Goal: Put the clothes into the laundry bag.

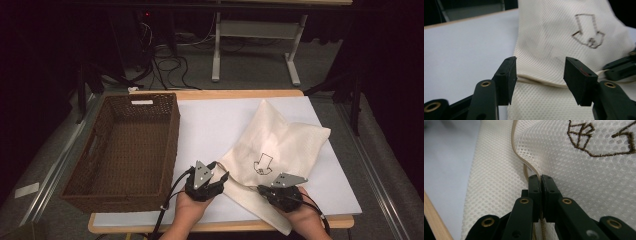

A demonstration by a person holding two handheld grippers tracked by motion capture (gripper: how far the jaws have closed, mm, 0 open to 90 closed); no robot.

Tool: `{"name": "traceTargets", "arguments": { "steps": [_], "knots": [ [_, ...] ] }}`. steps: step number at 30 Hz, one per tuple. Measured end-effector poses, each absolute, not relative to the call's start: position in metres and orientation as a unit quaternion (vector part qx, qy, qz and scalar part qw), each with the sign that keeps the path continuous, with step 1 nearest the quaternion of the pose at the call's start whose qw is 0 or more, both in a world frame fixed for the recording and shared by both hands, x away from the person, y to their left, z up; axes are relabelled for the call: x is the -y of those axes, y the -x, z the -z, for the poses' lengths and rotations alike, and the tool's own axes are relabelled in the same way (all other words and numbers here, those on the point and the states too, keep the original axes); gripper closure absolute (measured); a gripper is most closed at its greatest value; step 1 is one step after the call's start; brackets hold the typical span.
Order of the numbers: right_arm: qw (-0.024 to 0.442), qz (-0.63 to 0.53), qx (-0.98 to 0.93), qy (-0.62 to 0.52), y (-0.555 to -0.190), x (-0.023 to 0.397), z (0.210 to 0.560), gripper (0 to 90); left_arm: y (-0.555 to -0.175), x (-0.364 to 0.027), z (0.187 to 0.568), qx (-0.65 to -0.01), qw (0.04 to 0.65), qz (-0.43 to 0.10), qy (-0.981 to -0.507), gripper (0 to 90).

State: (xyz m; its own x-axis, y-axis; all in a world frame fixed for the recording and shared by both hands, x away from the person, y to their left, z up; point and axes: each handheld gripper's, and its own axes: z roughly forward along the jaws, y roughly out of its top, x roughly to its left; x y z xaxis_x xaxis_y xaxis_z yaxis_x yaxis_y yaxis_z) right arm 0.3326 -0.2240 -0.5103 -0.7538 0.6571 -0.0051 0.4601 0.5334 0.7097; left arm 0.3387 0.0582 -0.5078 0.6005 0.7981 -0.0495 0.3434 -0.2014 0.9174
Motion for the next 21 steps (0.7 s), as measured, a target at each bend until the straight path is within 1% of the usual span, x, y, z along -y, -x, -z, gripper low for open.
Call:
{"name": "traceTargets", "arguments": {
  "steps": [8, 9, 11, 15, 21],
  "knots": [
    [0.139, -0.354, -0.865, -0.327, -0.332, 0.226, 0.511, 87.8, -0.358, -0.058, 0.523, -0.426, 0.439, -0.203, -0.765, 43.1],
    [0.139, -0.353, -0.866, -0.326, -0.332, 0.226, 0.511, 87.7, -0.358, -0.058, 0.522, -0.426, 0.437, -0.204, -0.766, 44.5],
    [0.140, -0.353, -0.866, -0.326, -0.332, 0.226, 0.511, 87.8, -0.360, -0.057, 0.523, -0.431, 0.427, -0.189, -0.772, 49.2],
    [0.140, -0.354, -0.866, -0.325, -0.332, 0.226, 0.511, 87.8, -0.370, -0.055, 0.526, -0.450, 0.400, -0.155, -0.784, 52.1],
    [0.145, -0.353, -0.866, -0.323, -0.332, 0.225, 0.511, 87.8, -0.371, -0.057, 0.526, -0.459, 0.400, -0.156, -0.778, 61.1]
  ]
}}
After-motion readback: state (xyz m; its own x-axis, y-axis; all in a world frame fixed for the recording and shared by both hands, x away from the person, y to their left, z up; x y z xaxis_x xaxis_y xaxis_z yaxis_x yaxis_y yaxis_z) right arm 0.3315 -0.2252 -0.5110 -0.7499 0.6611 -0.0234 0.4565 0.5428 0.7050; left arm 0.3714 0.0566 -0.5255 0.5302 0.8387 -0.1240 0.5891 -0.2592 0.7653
